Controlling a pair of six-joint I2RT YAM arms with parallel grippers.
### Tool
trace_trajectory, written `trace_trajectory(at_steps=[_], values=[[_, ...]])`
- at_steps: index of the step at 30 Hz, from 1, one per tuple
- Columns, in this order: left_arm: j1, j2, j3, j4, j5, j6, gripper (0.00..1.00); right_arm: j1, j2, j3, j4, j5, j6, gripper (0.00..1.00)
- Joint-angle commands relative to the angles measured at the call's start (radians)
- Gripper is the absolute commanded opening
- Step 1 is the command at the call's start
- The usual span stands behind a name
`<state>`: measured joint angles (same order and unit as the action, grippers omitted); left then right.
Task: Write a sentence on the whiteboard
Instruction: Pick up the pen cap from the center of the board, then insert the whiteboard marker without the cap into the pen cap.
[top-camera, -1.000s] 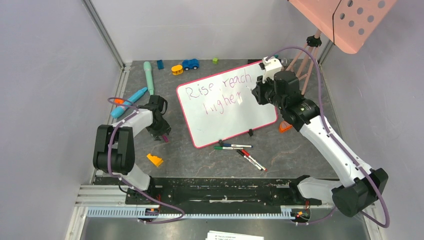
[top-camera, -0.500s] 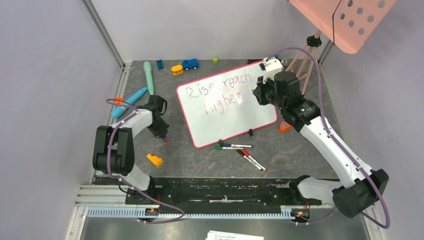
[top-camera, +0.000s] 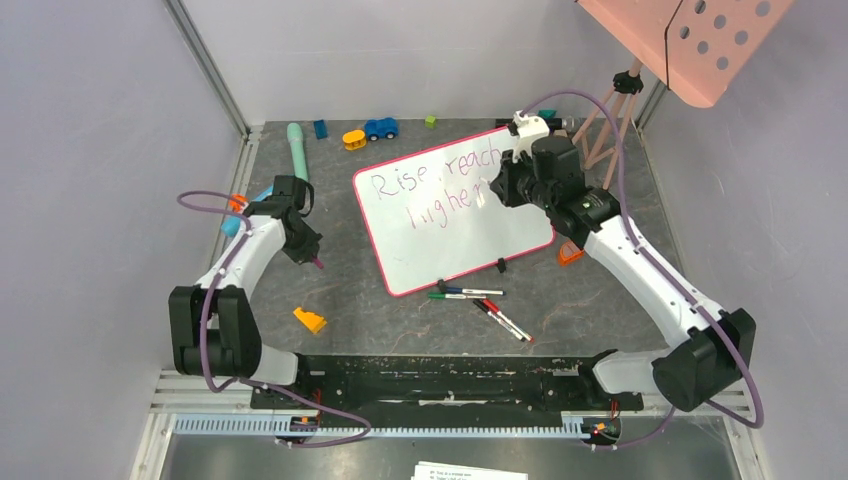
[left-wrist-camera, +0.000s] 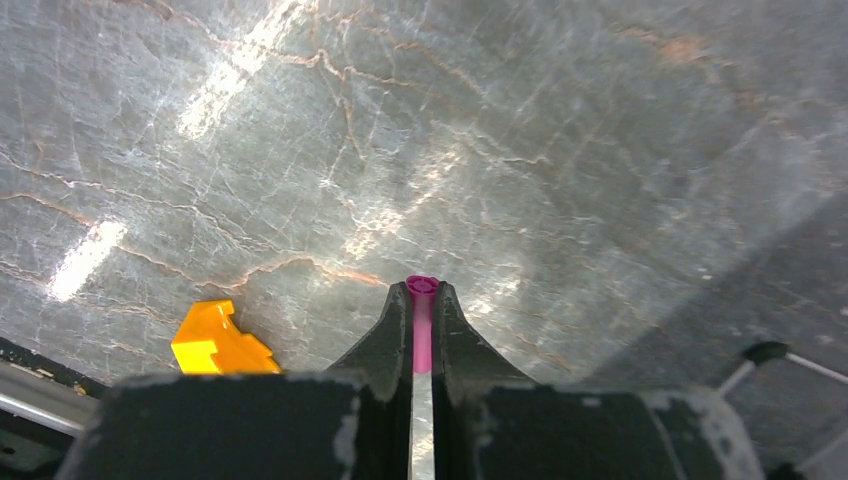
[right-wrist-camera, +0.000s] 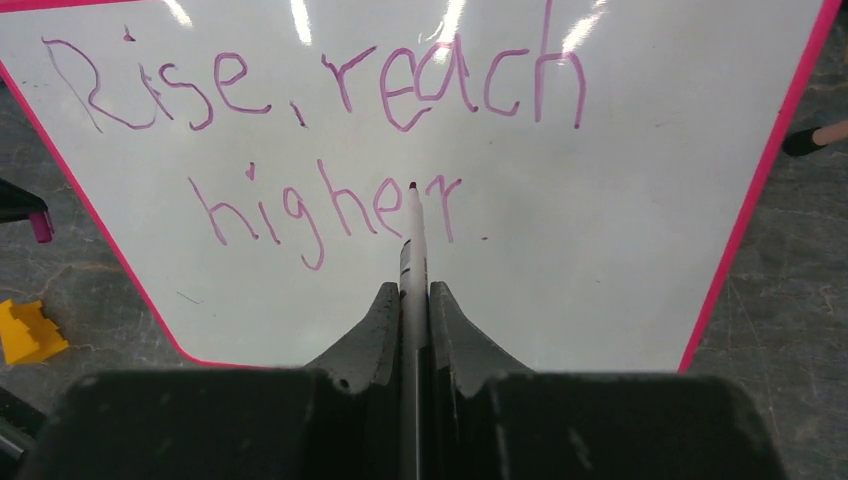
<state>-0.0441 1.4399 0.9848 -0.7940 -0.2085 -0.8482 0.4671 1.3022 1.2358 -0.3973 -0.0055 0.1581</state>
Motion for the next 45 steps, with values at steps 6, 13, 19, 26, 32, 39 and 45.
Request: trace_trajectory(at_steps=[6,13,19,26,32,39,45], values=[[0.003,-0.054,0.138,-0.146,0.018,-0.054,0.02,0.008,0.029,0.092,0.028,-0.028,0.067,0.00],[-0.010,-0.063,0.262,-0.198,0.024,-0.070,0.02,0.018,0.009,0.067,0.062,-0.043,0.096,0.00],[-0.019,-0.082,0.338,-0.190,0.112,-0.154,0.02,0.028,0.016,0.051,0.110,-0.107,0.084,0.00],[-0.018,-0.180,0.389,-0.166,0.160,-0.329,0.02,0.097,0.024,-0.028,0.326,-0.249,0.105,0.00],[-0.018,-0.192,0.418,-0.165,0.320,-0.445,0.02,0.219,0.068,0.014,0.449,-0.316,0.065,0.00],[-0.018,-0.235,0.383,-0.088,0.431,-0.601,0.02,0.286,0.120,0.052,0.471,-0.306,0.064,0.00],[-0.018,-0.247,0.340,-0.018,0.446,-0.639,0.02,0.326,0.150,0.076,0.468,-0.309,0.067,0.00]])
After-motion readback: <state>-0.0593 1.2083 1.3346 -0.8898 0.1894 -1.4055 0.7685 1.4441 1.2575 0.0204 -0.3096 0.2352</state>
